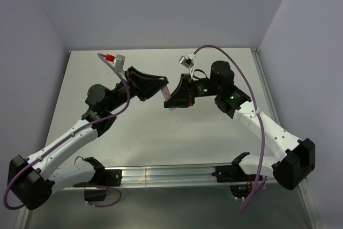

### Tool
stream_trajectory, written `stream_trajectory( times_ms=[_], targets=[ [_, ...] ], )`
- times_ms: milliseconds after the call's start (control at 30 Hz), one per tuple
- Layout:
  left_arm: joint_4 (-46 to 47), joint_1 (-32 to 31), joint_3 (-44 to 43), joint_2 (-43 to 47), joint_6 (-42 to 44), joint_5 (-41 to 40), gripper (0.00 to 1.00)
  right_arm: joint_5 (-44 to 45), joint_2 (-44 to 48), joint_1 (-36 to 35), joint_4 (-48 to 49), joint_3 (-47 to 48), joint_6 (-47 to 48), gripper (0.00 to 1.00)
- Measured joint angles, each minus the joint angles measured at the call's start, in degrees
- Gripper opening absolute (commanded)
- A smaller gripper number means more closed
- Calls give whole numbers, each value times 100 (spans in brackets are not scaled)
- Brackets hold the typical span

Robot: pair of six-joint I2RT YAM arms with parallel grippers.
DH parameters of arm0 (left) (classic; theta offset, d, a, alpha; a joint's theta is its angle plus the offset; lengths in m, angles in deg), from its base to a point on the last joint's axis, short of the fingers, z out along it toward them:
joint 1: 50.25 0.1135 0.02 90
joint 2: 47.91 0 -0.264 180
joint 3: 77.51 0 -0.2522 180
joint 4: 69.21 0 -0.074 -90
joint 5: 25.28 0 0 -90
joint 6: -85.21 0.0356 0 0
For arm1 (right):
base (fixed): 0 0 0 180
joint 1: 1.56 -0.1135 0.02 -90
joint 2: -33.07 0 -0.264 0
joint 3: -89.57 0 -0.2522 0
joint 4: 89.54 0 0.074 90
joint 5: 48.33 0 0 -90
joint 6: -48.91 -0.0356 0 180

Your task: Insert the pens into the pen caps

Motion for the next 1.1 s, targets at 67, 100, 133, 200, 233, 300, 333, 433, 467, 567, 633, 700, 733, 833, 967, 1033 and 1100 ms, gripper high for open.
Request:
stream_trajectory(
  times_ms=[67,100,133,200,233,300,333,433,467,567,633,700,733,833,967,1033,1100],
  targets=[
    [-20,-7,0,13,20,0,0,-37,0,22,-4,0,4,0],
    [-24,-7,0,13,22,0,0,-57,0,42,-9,0,4,0],
    [-33,-7,0,13,33,0,0,-72,0,61,-11,0,4,0],
    [-42,-9,0,13,48,0,0,-109,0,101,-15,0,4,0],
    [-39,-15,0,13,61,0,0,-133,0,120,-13,0,-2,0],
    [-39,-48,0,13,81,-2,0,-205,0,149,-11,0,-11,0],
    [-37,-66,0,13,103,-4,0,-236,0,151,-11,0,-22,0],
    [-26,-138,-13,9,166,-55,0,-284,0,160,0,0,-42,0],
    [-22,-157,-15,7,181,-76,0,-299,0,160,2,0,-44,0],
    [-20,-240,-35,-9,238,-164,0,-323,0,160,17,0,-46,0],
    [2,-280,-55,-35,282,-179,0,-341,0,160,22,0,-44,0],
    [35,-308,-63,-63,313,-186,0,-363,2,160,22,0,-44,0],
    [55,-319,-63,-72,317,-197,0,-363,4,160,22,0,-42,0],
    [85,-339,-63,-85,319,-225,0,-356,15,160,20,0,-42,0],
    [94,-393,-59,-96,323,-310,0,-286,57,160,-37,0,7,0],
    [140,-431,-35,-87,321,-363,0,-271,83,160,-52,0,22,0],
    [205,-474,37,-59,317,-444,0,-273,96,160,-109,0,28,0]
  ],
)
